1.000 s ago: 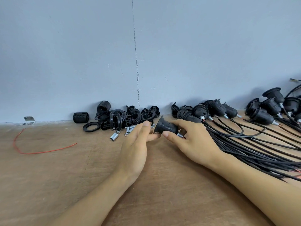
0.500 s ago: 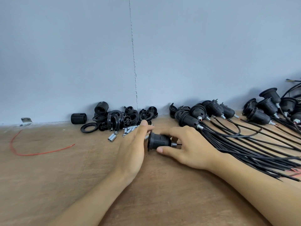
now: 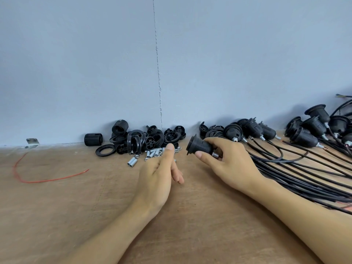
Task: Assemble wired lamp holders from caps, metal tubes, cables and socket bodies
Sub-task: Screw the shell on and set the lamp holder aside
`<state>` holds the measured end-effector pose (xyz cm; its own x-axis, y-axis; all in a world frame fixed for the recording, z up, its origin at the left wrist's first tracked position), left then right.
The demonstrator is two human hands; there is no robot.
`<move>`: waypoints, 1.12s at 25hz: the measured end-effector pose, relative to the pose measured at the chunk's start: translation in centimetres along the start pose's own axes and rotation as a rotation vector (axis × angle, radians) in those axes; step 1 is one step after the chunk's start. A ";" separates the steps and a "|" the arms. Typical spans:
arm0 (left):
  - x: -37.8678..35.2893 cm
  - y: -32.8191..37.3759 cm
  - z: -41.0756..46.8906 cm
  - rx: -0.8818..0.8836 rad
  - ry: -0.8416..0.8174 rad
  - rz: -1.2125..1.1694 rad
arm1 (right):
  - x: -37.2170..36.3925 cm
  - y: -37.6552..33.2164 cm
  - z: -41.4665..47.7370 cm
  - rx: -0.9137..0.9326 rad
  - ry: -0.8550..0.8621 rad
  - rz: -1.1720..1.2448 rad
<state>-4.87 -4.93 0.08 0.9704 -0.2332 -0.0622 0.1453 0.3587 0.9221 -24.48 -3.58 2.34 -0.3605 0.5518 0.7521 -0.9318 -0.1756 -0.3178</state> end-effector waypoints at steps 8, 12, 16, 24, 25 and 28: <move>-0.4 0.0 -0.1 0.018 -0.094 0.073 | 1.0 1.2 1.1 -0.085 0.156 -0.155; -0.6 0.0 -0.2 0.028 -0.105 0.079 | 2.2 3.8 2.3 -0.244 0.212 -0.118; -0.7 0.2 -0.2 0.016 -0.111 0.077 | 2.4 5.2 2.6 -0.297 0.098 -0.196; -0.7 0.3 -0.3 0.040 -0.095 0.088 | 1.4 0.7 1.3 0.076 0.146 -0.311; -0.7 0.3 -0.3 0.041 -0.098 0.105 | 1.1 -0.1 1.0 0.124 0.124 -0.296; -0.8 0.3 -0.3 0.034 -0.123 0.203 | -0.2 -1.8 -0.1 0.214 -0.020 -0.218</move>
<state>-5.56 -4.41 0.32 0.9481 -0.2686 0.1704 -0.0586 0.3792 0.9235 -22.73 -3.34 2.72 -0.1500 0.5794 0.8012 -0.9743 -0.2242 -0.0202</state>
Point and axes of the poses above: each hand's wrist, its own z-axis towards the middle knuckle, its own x-axis out of the back of the hand, y = z × x, the point moved 3 cm from there along z, towards the middle knuckle, and after that the axes turned 12 degrees about -z, right-handed, at the moved point
